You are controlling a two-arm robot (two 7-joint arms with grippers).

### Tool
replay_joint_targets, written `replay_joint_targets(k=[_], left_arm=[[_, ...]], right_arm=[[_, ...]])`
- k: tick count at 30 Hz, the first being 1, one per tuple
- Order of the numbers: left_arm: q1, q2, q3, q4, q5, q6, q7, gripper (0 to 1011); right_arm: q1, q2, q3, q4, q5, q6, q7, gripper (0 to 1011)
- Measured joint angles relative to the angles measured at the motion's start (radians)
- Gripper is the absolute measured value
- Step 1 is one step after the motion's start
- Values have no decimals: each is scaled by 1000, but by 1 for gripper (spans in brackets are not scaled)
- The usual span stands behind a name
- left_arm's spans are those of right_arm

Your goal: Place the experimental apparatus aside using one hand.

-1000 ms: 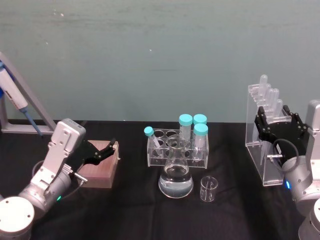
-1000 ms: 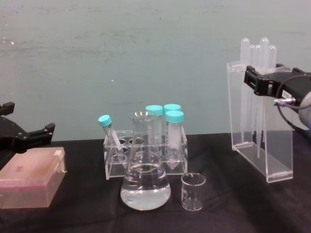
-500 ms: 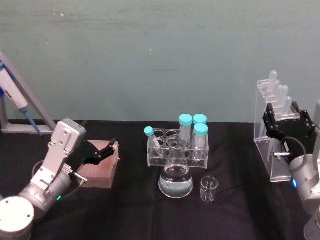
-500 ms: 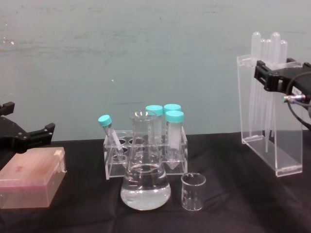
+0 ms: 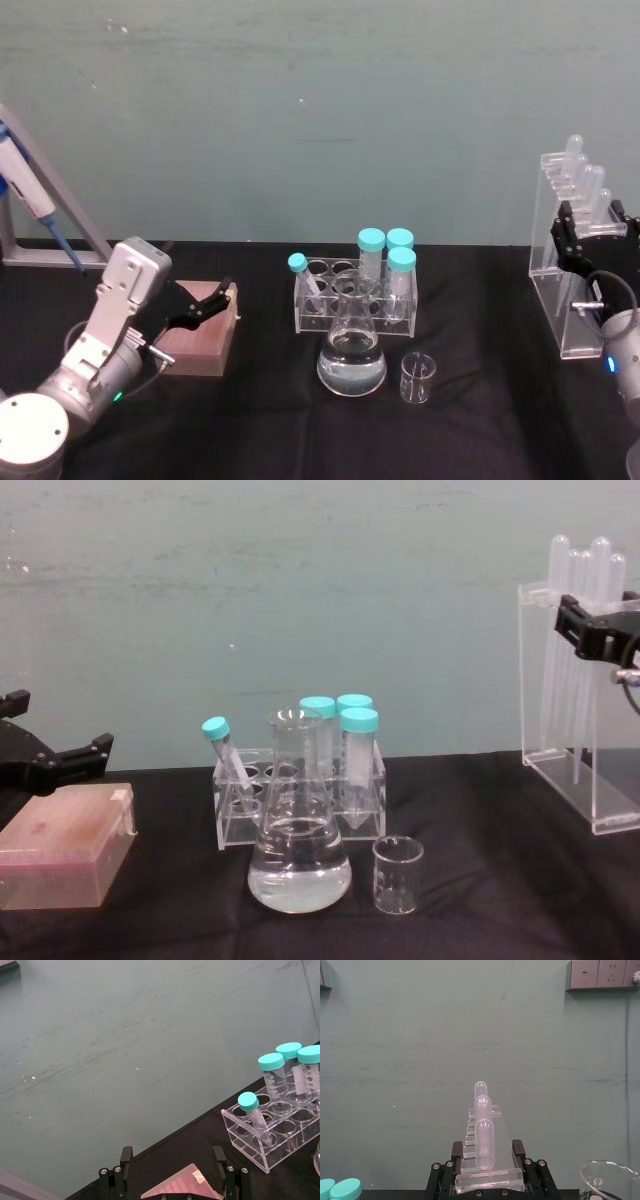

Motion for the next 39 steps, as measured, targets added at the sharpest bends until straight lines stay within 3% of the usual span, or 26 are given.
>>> replay_joint_targets(k=[39], left_arm=[[0, 0, 0, 0, 0, 0, 0, 1000]], right_arm=[[1, 92, 95, 40, 115, -55, 101, 609]])
